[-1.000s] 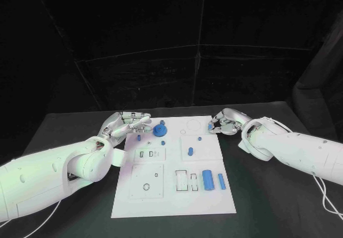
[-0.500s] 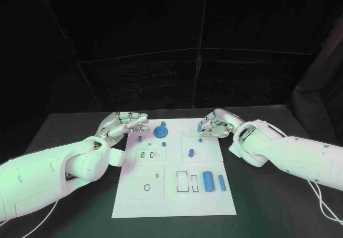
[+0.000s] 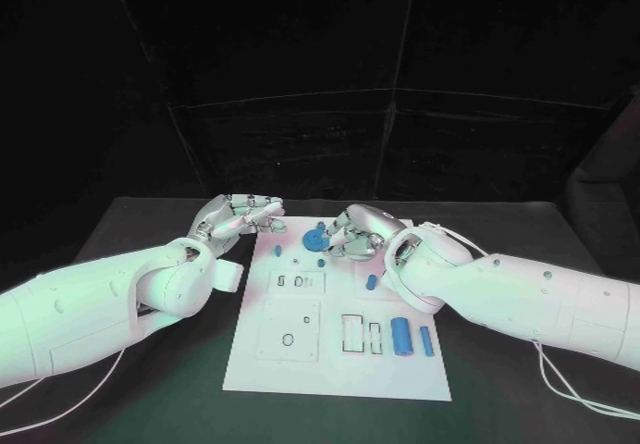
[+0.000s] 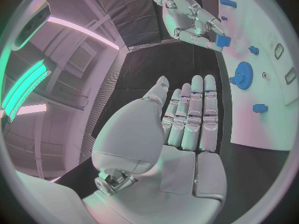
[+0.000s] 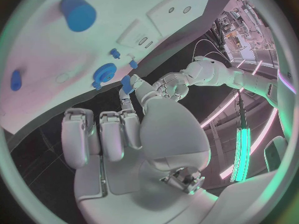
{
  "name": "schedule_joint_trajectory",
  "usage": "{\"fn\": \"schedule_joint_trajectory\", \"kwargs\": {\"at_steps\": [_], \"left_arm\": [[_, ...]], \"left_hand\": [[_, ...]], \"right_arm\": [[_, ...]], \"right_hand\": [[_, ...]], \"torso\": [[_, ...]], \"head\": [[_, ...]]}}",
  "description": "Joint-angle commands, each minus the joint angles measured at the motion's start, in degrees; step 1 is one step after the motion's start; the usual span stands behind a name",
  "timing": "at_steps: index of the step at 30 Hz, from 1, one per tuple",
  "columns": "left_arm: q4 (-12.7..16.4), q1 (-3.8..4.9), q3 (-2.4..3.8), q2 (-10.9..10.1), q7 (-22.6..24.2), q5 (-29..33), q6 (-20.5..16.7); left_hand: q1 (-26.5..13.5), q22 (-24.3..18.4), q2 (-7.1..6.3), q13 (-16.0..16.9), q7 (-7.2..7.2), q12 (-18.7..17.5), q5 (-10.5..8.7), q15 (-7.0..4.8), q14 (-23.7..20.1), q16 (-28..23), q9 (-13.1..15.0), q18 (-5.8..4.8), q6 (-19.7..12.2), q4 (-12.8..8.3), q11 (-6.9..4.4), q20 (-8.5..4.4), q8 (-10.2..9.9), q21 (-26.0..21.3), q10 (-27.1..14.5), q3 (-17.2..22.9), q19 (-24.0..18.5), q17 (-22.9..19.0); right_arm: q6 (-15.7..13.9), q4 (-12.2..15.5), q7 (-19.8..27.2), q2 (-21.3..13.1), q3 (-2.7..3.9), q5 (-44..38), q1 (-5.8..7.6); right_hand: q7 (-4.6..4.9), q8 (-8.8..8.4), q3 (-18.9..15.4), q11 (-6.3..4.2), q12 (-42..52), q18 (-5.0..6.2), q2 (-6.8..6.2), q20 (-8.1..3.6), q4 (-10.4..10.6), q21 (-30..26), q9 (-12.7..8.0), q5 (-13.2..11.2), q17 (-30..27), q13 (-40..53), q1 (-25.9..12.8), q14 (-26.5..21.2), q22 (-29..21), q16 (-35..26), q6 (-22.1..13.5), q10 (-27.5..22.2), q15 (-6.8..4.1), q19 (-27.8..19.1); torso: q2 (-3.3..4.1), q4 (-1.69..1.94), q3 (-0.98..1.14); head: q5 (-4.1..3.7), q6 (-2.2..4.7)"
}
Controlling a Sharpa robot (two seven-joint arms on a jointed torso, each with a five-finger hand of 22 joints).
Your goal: Assemble the parts on the task board
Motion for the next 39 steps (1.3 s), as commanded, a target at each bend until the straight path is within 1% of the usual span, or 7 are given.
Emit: {"fn": "schedule_joint_trajectory", "kwargs": {"at_steps": [1, 5, 10, 12, 16, 29, 39], "left_arm": [[-0.11, 0.17, 0.05, 0.17, 0.93, 1.32, 0.03], [-0.35, 0.22, 0.05, 0.35, 1.00, 1.48, -0.08], [-0.40, 0.24, 0.05, 0.48, 1.07, 1.54, -0.12], [-0.43, 0.24, 0.05, 0.51, 1.13, 1.55, -0.17], [-0.48, 0.25, 0.05, 0.56, 1.20, 1.56, -0.20], [-0.52, 0.25, 0.04, 0.59, 1.27, 1.57, 0.03], [-0.72, 0.25, 0.04, 0.76, 1.21, 1.57, 0.15]], "left_hand": [[-0.05, -0.08, 0.51, -0.01, -0.09, -0.37, -0.10, 0.08, 0.50, -0.34, 0.01, 0.79, 0.39, -0.24, -0.07, 0.05, -0.19, -0.31, 0.44, 0.17, 0.31, 0.09], [-0.07, -0.08, 0.53, 0.00, -0.11, -0.36, -0.10, 0.07, 0.51, -0.36, 0.02, 0.79, 0.45, -0.26, -0.09, 0.04, -0.18, -0.32, 0.52, 0.20, 0.32, 0.11], [-0.07, -0.08, 0.53, 0.00, -0.11, -0.36, -0.10, 0.07, 0.51, -0.36, 0.02, 0.79, 0.45, -0.26, -0.09, 0.04, -0.18, -0.32, 0.52, 0.20, 0.32, 0.11], [-0.17, -0.09, 0.51, 0.00, -0.10, -0.38, -0.11, 0.07, 0.52, -0.40, 0.02, 0.79, 0.49, -0.24, -0.10, 0.04, -0.18, -0.33, 0.58, 0.20, 0.32, 0.13], [-0.40, -0.11, 0.48, 0.00, -0.06, -0.42, -0.11, 0.08, 0.53, -0.46, 0.02, 0.78, 0.54, -0.17, -0.08, 0.05, -0.21, -0.35, 0.65, 0.17, 0.32, 0.17], [-0.77, -0.15, 0.53, -0.01, -0.06, -0.51, -0.11, 0.09, 0.58, -0.55, 0.00, 0.77, 0.60, -0.03, -0.06, 0.05, -0.27, -0.38, 0.74, 0.18, 0.34, 0.25], [-0.82, -0.15, 0.54, -0.01, -0.06, -0.53, -0.11, 0.10, 0.59, -0.56, 0.00, 0.77, 0.61, -0.01, -0.05, 0.06, -0.28, -0.39, 0.75, 0.18, 0.34, 0.27]], "right_arm": [[2.47, -0.69, -1.86, 1.65, -0.31, -4.35, -0.24], [3.18, -1.36, -2.02, 3.51, -0.79, -5.95, -0.67], [3.78, -1.74, -1.76, 4.70, -1.00, -7.34, -1.13], [4.08, -1.94, -1.70, 5.14, -1.04, -7.92, -1.27], [4.52, -2.26, -1.51, 5.87, -1.10, -8.67, -1.51], [7.85, -2.75, -2.07, 6.52, -1.81, -10.64, -1.72], [9.53, -2.94, -2.67, 6.43, -1.94, -11.38, -1.85]], "right_hand": [[-0.93, 0.35, 0.70, -0.32, 0.18, -0.68, 0.11, -0.28, 0.29, 0.30, 0.13, 0.24, 7.58, 9.39, -0.57, 4.34, 8.39, 0.27, 1.33, 1.85, -0.45, 2.39], [-0.94, 0.33, 0.78, -0.32, 0.23, -0.69, 0.00, -0.29, 0.31, 0.31, 0.14, 0.27, 7.59, 9.43, -0.76, 4.35, 8.44, 0.27, 1.36, 1.88, -0.45, 2.42], [-0.94, 0.28, 0.89, -0.33, 0.21, -0.69, -0.19, -0.30, 0.32, 0.31, 0.13, 0.23, 7.56, 9.42, -1.00, 4.34, 8.43, 0.25, 1.36, 1.87, -0.46, 2.42], [-0.94, 0.28, 0.89, -0.33, 0.21, -0.69, -0.19, -0.30, 0.32, 0.31, 0.13, 0.23, 7.56, 9.42, -1.00, 4.34, 8.43, 0.25, 1.36, 1.87, -0.46, 2.42], [-0.93, 0.18, 1.11, -0.33, 0.15, -0.69, -0.45, -0.32, 0.24, 0.31, 0.11, 0.38, 7.44, 9.39, -1.19, 4.32, 8.43, 0.20, 1.28, 1.83, -0.47, 2.43], [-0.82, -0.04, 1.54, -0.24, -0.02, -0.69, -1.16, -0.31, 0.25, 0.31, 0.07, 0.72, 7.26, 9.29, -1.97, 4.29, 8.45, 0.12, 1.11, 1.72, -0.43, 2.46], [-0.79, -0.09, 1.69, -0.21, -0.07, -0.69, -1.44, -0.30, 0.29, 0.30, 0.08, 0.61, 7.25, 9.27, -2.33, 4.28, 8.45, 0.11, 1.09, 1.68, -0.41, 2.46]], "torso": [[0.02, 0.03, -0.05], [0.01, -0.08, 0.11], [-0.01, -0.06, 0.02], [-0.05, -0.10, 0.08], [0.01, -0.09, 0.13], [0.02, -0.09, 0.12], [0.00, -0.08, 0.12]], "head": [[0.73, -0.19], [1.39, -0.57], [1.63, -0.48], [1.78, -0.81], [1.94, -0.87], [1.82, -1.08], [1.82, -1.24]]}}
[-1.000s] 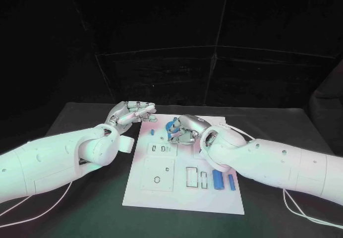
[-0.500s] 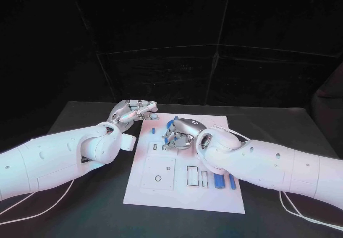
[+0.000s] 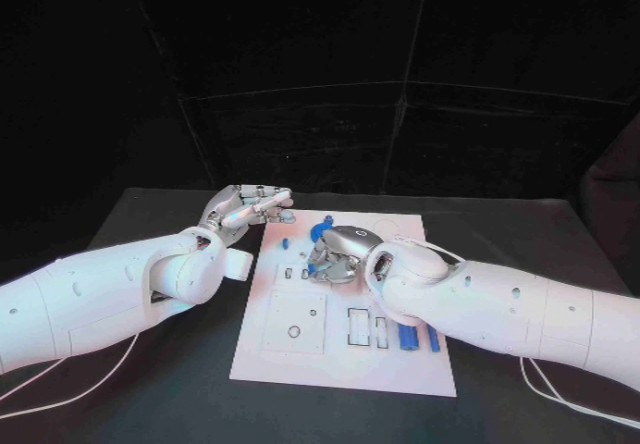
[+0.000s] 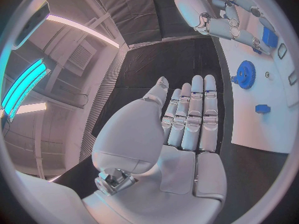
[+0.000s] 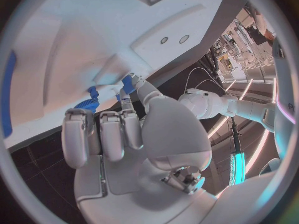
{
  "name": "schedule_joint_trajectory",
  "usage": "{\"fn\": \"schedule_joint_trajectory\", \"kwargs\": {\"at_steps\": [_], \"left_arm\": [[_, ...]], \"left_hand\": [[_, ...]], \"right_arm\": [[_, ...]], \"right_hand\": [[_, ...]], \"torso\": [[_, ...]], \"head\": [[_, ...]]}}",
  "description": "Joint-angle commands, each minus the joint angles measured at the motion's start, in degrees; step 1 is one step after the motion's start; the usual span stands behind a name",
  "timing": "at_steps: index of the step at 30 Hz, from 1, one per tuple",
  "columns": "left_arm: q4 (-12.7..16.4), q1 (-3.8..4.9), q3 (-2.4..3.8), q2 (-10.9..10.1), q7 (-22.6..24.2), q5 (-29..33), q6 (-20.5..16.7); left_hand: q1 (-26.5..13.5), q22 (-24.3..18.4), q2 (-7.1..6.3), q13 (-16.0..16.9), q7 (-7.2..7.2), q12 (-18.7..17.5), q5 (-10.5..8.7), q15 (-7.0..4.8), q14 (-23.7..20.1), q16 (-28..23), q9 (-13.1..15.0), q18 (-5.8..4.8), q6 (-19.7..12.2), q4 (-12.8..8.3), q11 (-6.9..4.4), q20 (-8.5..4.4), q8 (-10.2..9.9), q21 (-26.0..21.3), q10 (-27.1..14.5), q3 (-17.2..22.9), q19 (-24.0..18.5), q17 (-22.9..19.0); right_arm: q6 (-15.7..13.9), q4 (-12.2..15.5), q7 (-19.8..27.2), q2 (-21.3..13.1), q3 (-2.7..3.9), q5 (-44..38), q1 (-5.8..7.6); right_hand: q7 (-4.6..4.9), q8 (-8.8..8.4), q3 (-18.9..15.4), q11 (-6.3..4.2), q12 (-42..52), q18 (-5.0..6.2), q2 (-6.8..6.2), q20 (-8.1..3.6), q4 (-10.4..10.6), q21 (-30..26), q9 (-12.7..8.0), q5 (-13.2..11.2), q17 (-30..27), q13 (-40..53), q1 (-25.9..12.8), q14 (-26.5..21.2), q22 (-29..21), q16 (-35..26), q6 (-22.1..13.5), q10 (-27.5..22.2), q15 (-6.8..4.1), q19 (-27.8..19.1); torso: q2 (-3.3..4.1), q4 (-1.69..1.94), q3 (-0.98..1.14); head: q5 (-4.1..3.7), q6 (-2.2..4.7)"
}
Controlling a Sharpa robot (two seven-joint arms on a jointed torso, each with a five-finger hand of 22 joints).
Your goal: Assemble the parts on the task board
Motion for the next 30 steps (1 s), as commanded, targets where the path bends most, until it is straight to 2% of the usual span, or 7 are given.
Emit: {"fn": "schedule_joint_trajectory", "kwargs": {"at_steps": [1, 12, 30], "left_arm": [[-0.03, 0.11, 0.05, 0.11, 0.86, 0.19, 0.37], [-0.18, 0.10, 0.05, 0.19, 0.74, 0.19, 0.47], [-0.37, 0.10, 0.05, 0.28, 0.46, 0.19, 0.43]], "left_hand": [[-0.34, -0.05, 0.06, -0.02, 0.15, -0.31, -0.11, -0.11, 0.38, -0.17, 0.00, 0.77, 0.41, -0.01, -0.06, 0.06, -0.28, -0.39, 0.34, 0.19, 0.34, 0.08], [-0.34, -0.05, 0.06, -0.02, 0.15, -0.31, -0.11, -0.11, 0.38, -0.17, 0.00, 0.77, 0.41, -0.01, -0.06, 0.06, -0.28, -0.39, 0.34, 0.19, 0.34, 0.08], [-0.53, -0.09, 0.01, -0.05, 0.18, -0.47, -0.11, -0.09, 0.35, -0.30, -0.03, 0.76, 0.34, -0.02, -0.03, 0.07, -0.41, -0.43, 0.27, 0.21, 0.32, 0.15]], "right_arm": [[1.90, -0.09, -0.51, 0.00, 0.00, -1.18, 0.05], [3.01, -0.36, -0.95, -0.08, -0.02, -1.49, -0.13], [3.47, -0.46, -1.37, -0.03, -0.02, -2.07, -0.22]], "right_hand": [[-0.82, -0.12, 0.40, -0.22, -0.05, -0.70, 0.00, -0.30, 0.07, 0.31, 0.04, 0.18, 7.23, 9.27, -0.47, 4.49, 8.45, 0.10, 1.06, 1.68, -0.21, 2.47], [-0.79, -0.18, 0.55, -0.19, -0.14, -0.70, -0.22, -0.29, 0.16, 0.30, 0.04, -0.09, 7.11, 9.22, -0.84, 4.47, 8.44, 0.05, 1.01, 1.63, -0.19, 2.47], [0.27, -0.79, 1.01, 0.68, -1.49, -0.68, -2.78, 0.23, 0.31, 0.20, -0.19, -0.76, 7.09, 8.29, -2.69, 4.46, 8.32, -0.01, -2.20, 0.72, 0.48, 2.42]], "torso": [[0.02, 0.02, -0.01], [-0.03, -0.01, -0.04], [0.01, 0.02, -0.08]], "head": [[0.03, -0.17], [0.07, -0.50], [0.06, -0.88]]}}
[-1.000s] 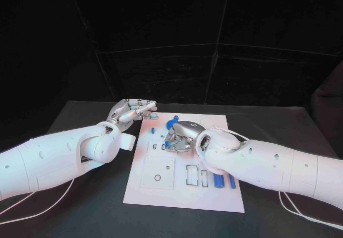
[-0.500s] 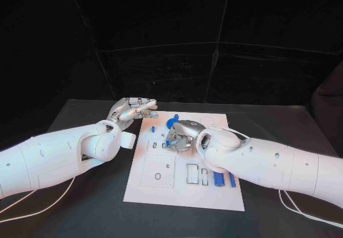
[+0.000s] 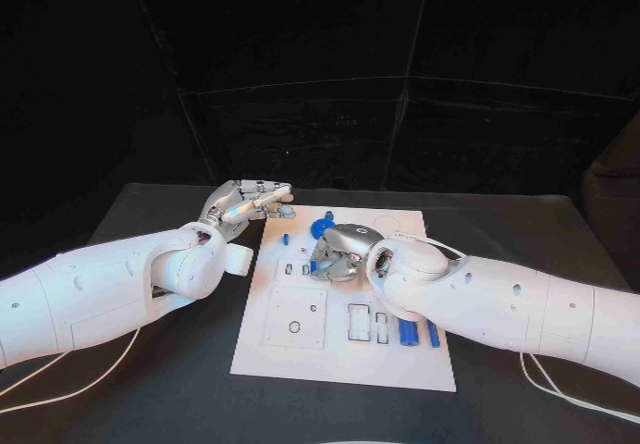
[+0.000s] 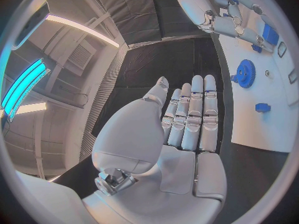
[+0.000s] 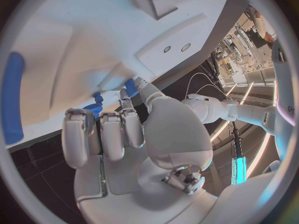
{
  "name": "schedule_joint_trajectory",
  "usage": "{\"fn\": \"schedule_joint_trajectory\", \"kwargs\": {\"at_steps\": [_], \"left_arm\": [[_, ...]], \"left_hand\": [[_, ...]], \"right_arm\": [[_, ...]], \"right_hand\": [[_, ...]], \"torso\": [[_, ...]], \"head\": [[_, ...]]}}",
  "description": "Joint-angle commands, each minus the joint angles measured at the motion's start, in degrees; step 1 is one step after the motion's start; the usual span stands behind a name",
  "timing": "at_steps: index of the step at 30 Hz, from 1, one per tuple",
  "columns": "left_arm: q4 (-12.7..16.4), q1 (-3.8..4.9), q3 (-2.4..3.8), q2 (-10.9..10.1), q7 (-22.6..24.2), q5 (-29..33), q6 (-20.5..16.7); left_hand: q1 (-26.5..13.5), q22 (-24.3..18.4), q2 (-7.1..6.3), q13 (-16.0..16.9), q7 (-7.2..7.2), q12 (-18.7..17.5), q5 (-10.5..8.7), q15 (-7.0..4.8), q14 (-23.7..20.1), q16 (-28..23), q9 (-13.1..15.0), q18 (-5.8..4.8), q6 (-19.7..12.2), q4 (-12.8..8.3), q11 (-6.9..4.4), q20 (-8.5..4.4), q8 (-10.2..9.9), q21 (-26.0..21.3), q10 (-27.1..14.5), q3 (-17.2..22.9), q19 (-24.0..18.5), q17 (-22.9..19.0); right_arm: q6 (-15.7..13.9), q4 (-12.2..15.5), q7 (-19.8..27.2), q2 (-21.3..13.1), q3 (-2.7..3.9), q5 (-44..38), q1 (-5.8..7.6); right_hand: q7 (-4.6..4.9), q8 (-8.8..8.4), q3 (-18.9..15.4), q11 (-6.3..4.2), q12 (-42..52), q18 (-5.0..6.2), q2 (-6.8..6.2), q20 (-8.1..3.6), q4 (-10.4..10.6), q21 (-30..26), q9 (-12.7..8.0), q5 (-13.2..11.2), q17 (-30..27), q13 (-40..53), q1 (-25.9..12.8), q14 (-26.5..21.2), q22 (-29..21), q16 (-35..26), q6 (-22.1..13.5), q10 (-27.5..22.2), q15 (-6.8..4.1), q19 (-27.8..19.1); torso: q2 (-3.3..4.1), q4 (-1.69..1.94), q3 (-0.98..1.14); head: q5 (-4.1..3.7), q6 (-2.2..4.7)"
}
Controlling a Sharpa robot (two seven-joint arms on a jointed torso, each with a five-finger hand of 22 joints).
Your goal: Assemble the parts on the task board
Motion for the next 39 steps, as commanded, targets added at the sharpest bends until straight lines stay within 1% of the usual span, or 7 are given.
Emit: {"fn": "schedule_joint_trajectory", "kwargs": {"at_steps": [1, 10, 17, 22, 32, 37, 39], "left_arm": [[-0.01, 0.10, 0.05, 0.08, 0.43, 0.11, 0.43], [-0.07, 0.10, 0.05, 0.04, 0.21, 0.11, 0.51], [-0.07, 0.10, 0.05, 0.04, 0.15, 0.11, 0.53], [-0.07, 0.10, 0.05, 0.04, 0.09, 0.11, 0.56], [-0.09, 0.10, 0.05, 0.03, 0.04, 0.11, 0.59], [-0.12, 0.10, 0.05, 0.04, -0.02, 0.11, 0.58], [-0.16, 0.10, 0.05, 0.06, -0.35, -0.07, 0.63]], "left_hand": [[-0.53, -0.05, 0.01, -0.05, 0.18, -0.25, -0.11, -0.08, 0.36, -0.30, -0.03, 0.76, 0.34, -0.02, -0.03, 0.08, -0.17, -0.19, 0.27, 0.21, 0.32, 0.06], [-0.59, -0.07, -0.05, -0.07, 0.23, -0.33, -0.10, -0.06, 0.32, -0.37, -0.05, 0.75, 0.28, -0.05, 0.01, 0.09, -0.25, -0.22, 0.21, 0.22, 0.30, 0.09], [-0.59, -0.07, -0.05, -0.07, 0.23, -0.33, -0.10, -0.06, 0.32, -0.37, -0.05, 0.75, 0.28, -0.05, 0.01, 0.09, -0.25, -0.22, 0.21, 0.22, 0.30, 0.09], [-0.59, -0.07, -0.05, -0.07, 0.23, -0.33, -0.10, -0.06, 0.32, -0.37, -0.05, 0.75, 0.28, -0.05, 0.01, 0.09, -0.25, -0.22, 0.21, 0.22, 0.30, 0.09], [-0.69, -0.11, -0.10, -0.08, 0.26, -0.45, -0.11, -0.02, 0.29, -0.47, -0.06, 0.74, 0.22, -0.08, 0.05, 0.11, -0.34, -0.27, 0.14, 0.24, 0.27, 0.13], [-0.69, -0.11, -0.10, -0.08, 0.26, -0.45, -0.10, -0.02, 0.29, -0.47, -0.06, 0.74, 0.22, -0.08, 0.05, 0.11, -0.34, -0.27, 0.14, 0.25, 0.27, 0.13], [-0.65, -0.11, -0.07, -0.07, 0.20, -0.47, -0.10, -0.06, 0.42, -0.44, -0.05, 0.76, 0.28, -0.15, 0.01, 0.09, -0.35, -0.25, 0.21, 0.33, 0.34, 0.19]], "right_arm": [[1.23, -0.20, -0.74, 0.02, -0.12, -0.61, -0.07], [0.95, -0.36, -0.79, 0.01, -0.12, -0.63, -0.08], [0.59, -0.31, -0.84, 0.08, -0.12, -0.63, -0.08], [0.07, -0.24, -0.92, 0.13, -0.12, -0.63, -0.08], [-0.58, -0.07, -1.15, 0.10, -0.12, -0.63, -0.08], [-3.36, 0.14, -1.25, -0.19, -0.13, -0.88, -0.08], [-6.33, 0.51, -0.37, -0.70, -0.13, -0.88, -0.09]], "right_hand": [[0.00, -0.23, 0.18, 0.38, -0.38, -0.68, -0.52, 0.26, -0.10, 0.20, -0.05, -0.42, 7.12, 8.24, -0.42, 4.46, 8.33, 0.00, -0.56, 0.75, 0.52, 2.43], [0.28, -0.16, 0.14, 0.66, -0.94, -0.67, -1.19, 0.53, 0.12, 0.17, -0.01, -0.84, 7.07, 7.83, -1.01, 4.45, 8.29, -0.03, -1.42, 0.38, 0.78, 2.41], [0.62, -0.21, -0.79, 1.01, -2.23, -0.68, -2.67, 0.86, 0.64, 0.17, -0.03, -1.09, 7.05, 6.86, -2.19, 4.43, 8.33, -0.06, -3.26, -0.47, 1.11, 2.43], [0.95, -0.11, -3.48, 1.40, -3.56, -0.64, -4.08, 1.21, 2.22, 0.07, 0.05, -4.87, 6.93, 5.78, -3.85, 4.39, 8.16, -0.14, -5.55, -1.33, 1.46, 2.35], [1.03, -0.06, -4.20, 1.47, -3.73, -0.63, -4.23, 1.29, 2.75, 0.05, 0.08, -5.35, 6.85, 5.61, -4.07, 4.37, 8.13, -0.18, -5.88, -1.45, 1.53, 2.34], [1.06, -0.03, -4.45, 1.49, -3.93, -0.61, -4.18, 1.32, 2.97, 0.01, 0.10, -4.77, 6.72, 5.44, -3.92, 4.33, 8.04, -0.24, -6.05, -1.60, 1.56, 2.30], [1.18, -0.11, -4.86, 1.59, -4.05, -0.61, -4.36, 1.38, 3.24, 0.00, 0.07, -3.97, 6.74, 5.31, -3.71, 4.34, 8.03, -0.24, -6.56, -1.71, 1.61, 2.30]], "torso": [[-0.01, -0.04, 0.00], [-0.05, -0.02, -0.01], [-0.04, -0.02, 0.02], [0.00, -0.02, 0.00], [0.00, -0.01, 0.01], [-0.03, 0.00, 0.02], [-0.05, -0.01, 0.04]], "head": [[-0.02, -0.10], [-0.09, -0.06], [-0.15, -0.04], [-0.19, -0.05], [-0.19, -0.14], [-0.21, -0.14], [-0.23, -0.12]]}}
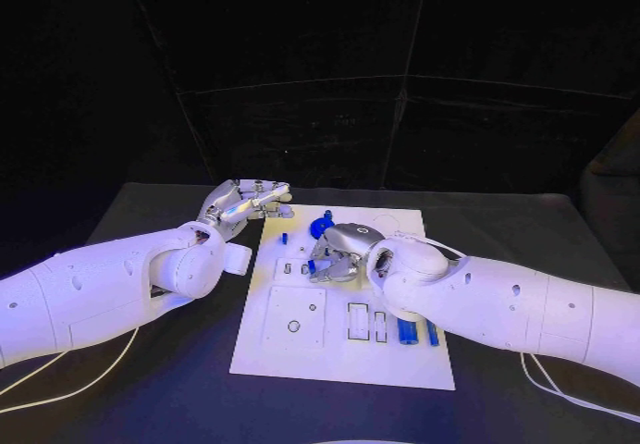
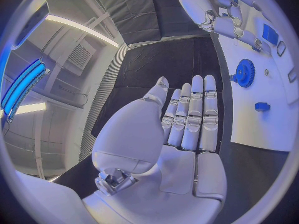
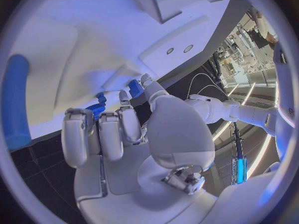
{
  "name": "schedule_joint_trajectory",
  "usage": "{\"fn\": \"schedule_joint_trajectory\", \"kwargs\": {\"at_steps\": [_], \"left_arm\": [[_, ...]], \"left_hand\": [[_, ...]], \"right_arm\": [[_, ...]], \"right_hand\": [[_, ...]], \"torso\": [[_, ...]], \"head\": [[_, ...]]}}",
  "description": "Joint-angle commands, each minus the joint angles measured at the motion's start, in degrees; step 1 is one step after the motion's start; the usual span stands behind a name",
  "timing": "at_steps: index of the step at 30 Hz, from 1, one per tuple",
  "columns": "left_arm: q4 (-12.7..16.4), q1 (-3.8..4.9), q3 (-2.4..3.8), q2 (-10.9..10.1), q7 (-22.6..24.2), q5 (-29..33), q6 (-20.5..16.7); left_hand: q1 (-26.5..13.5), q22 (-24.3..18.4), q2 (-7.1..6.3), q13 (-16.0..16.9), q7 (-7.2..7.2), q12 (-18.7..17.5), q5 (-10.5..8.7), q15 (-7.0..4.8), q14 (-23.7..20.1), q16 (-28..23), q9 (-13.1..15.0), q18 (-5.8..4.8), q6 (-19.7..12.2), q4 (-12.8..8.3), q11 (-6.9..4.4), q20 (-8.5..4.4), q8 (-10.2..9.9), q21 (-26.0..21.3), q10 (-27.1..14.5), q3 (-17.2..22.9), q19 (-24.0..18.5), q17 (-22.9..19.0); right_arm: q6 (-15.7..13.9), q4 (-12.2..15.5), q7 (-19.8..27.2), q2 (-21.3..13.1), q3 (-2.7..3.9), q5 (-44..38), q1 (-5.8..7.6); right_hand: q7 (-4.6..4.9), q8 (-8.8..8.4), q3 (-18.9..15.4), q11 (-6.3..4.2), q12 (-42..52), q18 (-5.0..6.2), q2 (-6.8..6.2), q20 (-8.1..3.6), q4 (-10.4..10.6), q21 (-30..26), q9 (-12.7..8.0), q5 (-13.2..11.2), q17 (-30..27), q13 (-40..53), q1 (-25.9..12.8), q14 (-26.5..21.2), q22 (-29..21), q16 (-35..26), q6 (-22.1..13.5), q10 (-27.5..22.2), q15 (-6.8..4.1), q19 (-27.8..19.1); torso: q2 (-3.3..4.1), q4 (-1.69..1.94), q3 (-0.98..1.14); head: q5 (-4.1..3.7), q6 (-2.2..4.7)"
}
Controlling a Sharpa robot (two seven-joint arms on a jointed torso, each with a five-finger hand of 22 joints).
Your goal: Assemble the parts on the task board
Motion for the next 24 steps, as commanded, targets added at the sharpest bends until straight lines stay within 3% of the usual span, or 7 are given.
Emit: {"fn": "schedule_joint_trajectory", "kwargs": {"at_steps": [1, 5, 9, 11, 14, 18, 24], "left_arm": [[-0.02, 0.10, 0.05, 0.07, -0.36, -0.51, 0.63], [-0.13, 0.10, 0.05, -0.01, -3.03, -3.51, 1.00], [-0.08, 0.10, 0.05, -0.20, -8.65, -9.53, 0.37], [-0.18, 0.11, 0.05, -0.16, -13.75, -14.26, -0.40], [-0.72, 0.22, 0.05, 0.13, -21.41, -20.21, 1.13], [-2.32, 1.16, 0.06, 0.96, -32.72, -27.04, 8.80], [-3.75, 3.06, 0.06, 2.91, -45.39, -39.08, 15.93]], "left_hand": [[-0.65, 0.06, -0.05, -0.03, 0.06, -0.18, -0.09, -0.32, 1.27, 0.22, -0.02, 0.85, 0.45, -0.24, -0.15, -0.06, -0.32, 0.01, 0.47, 0.43, 0.82, 0.37], [-2.02, 1.56, -0.45, 0.50, -1.20, 0.91, 0.02, -2.61, 8.82, 4.23, 0.25, 0.98, 2.42, 0.05, -1.84, -2.14, 0.24, 3.40, 4.14, 0.29, 6.21, 3.01], [-4.97, 4.28, -1.46, 1.90, -3.45, 3.41, 0.35, -5.60, 18.95, 11.97, 0.63, 1.00, 5.20, 1.58, -4.66, -5.23, 1.16, 8.98, 10.50, -1.22, 13.79, 8.44], [-6.27, 8.04, -1.69, 4.73, -5.80, 6.88, 0.39, -7.77, 20.68, 46.29, 1.03, 0.72, 7.48, 2.40, -6.17, -7.74, 2.07, 15.54, 15.49, -2.16, 18.63, 39.26], [-8.23, 28.25, -1.56, 9.22, -6.64, 11.90, 0.19, -8.73, 21.64, 66.57, 1.76, -1.78, 9.05, 3.71, -7.76, -8.77, 3.32, 32.99, 18.31, -3.38, 21.82, 59.15], [-11.16, 41.80, -1.87, 18.58, -6.10, 21.45, 0.53, -8.67, 21.70, 74.62, 3.14, -3.32, 6.65, 5.68, -7.83, -9.36, 4.47, 44.86, 15.17, -5.95, 21.74, 67.54], [-13.59, 55.51, 0.09, 47.39, -7.17, 50.60, -0.14, -9.32, 22.81, 80.40, 8.97, -4.63, 4.24, 9.53, -8.48, -9.03, 12.49, 56.17, 11.45, -10.81, 21.34, 74.02]], "right_arm": [[-7.20, 0.81, 1.48, -0.96, 0.03, -0.18, 0.09], [-12.85, 3.17, 7.77, -3.84, 0.06, 3.70, 0.10], [-12.77, 6.96, 15.57, -8.53, 0.13, 12.04, 0.95], [-10.01, 9.08, 17.68, -11.30, 0.16, 16.81, 1.90], [-6.81, 11.68, 18.95, -15.16, 0.17, 23.97, 3.52], [-6.52, 13.74, 19.06, -19.08, 0.19, 29.64, 4.95], [-8.01, 13.49, 18.81, -22.41, 0.21, 34.50, 6.15]], "right_hand": [[0.14, -0.22, -0.68, 0.24, -0.26, -0.63, -0.63, 0.56, 0.15, 0.05, 0.02, 0.79, 6.78, 5.28, 0.26, 4.34, 8.15, -0.23, -0.78, -0.46, 0.41, 2.35], [0.34, -0.29, -1.10, 0.40, -0.42, -0.66, -0.85, 0.66, 0.30, 0.11, -0.02, 1.54, 6.80, 5.09, 0.94, 4.34, 8.28, -0.23, -1.63, -0.60, 0.54, 2.44], [0.39, 0.00, -2.08, 0.48, -1.10, -0.23, -0.87, 0.80, 0.49, -0.74, 0.14, 3.64, 5.23, 4.51, 1.61, 3.95, 6.36, -1.00, -1.75, -1.14, 0.64, 1.44], [0.21, 0.25, -3.09, 0.36, -1.55, 0.26, -0.90, 0.73, 0.25, -1.84, 0.26, 4.38, 3.43, 4.13, 2.47, 3.43, 4.13, -2.01, -1.12, -1.55, 0.52, 0.22], [0.07, 0.39, -3.92, 0.18, -2.20, 0.62, -0.40, 0.58, -0.03, -2.77, 0.30, 4.89, 1.84, 3.58, 3.60, 3.02, 2.39, -2.98, -0.67, -2.06, 0.35, -0.69], [0.07, 0.26, -4.28, 0.14, -1.96, 0.62, 0.19, 0.48, -0.36, -2.86, 0.24, 4.83, 1.93, 3.70, 4.63, 3.09, 2.36, -3.05, -0.83, -1.92, 0.29, -0.65], [-0.07, 0.53, -4.86, 0.02, -1.77, 0.61, 0.48, 0.40, -0.61, -2.91, 0.33, 5.29, 1.97, 3.78, 5.27, 3.16, 2.35, -3.10, -0.34, -1.78, 0.19, -0.58]], "torso": [[-0.05, 0.01, 0.06], [-0.19, -0.13, 0.10], [-0.44, -0.20, -0.02], [-0.68, -0.29, 0.07], [-1.03, -0.37, 0.25], [-1.46, -0.59, 0.44], [-2.37, -0.80, 0.96]], "head": [[0.00, 0.07], [0.14, 0.29], [0.13, 0.69], [0.25, 0.65], [0.44, 0.46], [0.57, 0.32], [1.03, -0.35]]}}
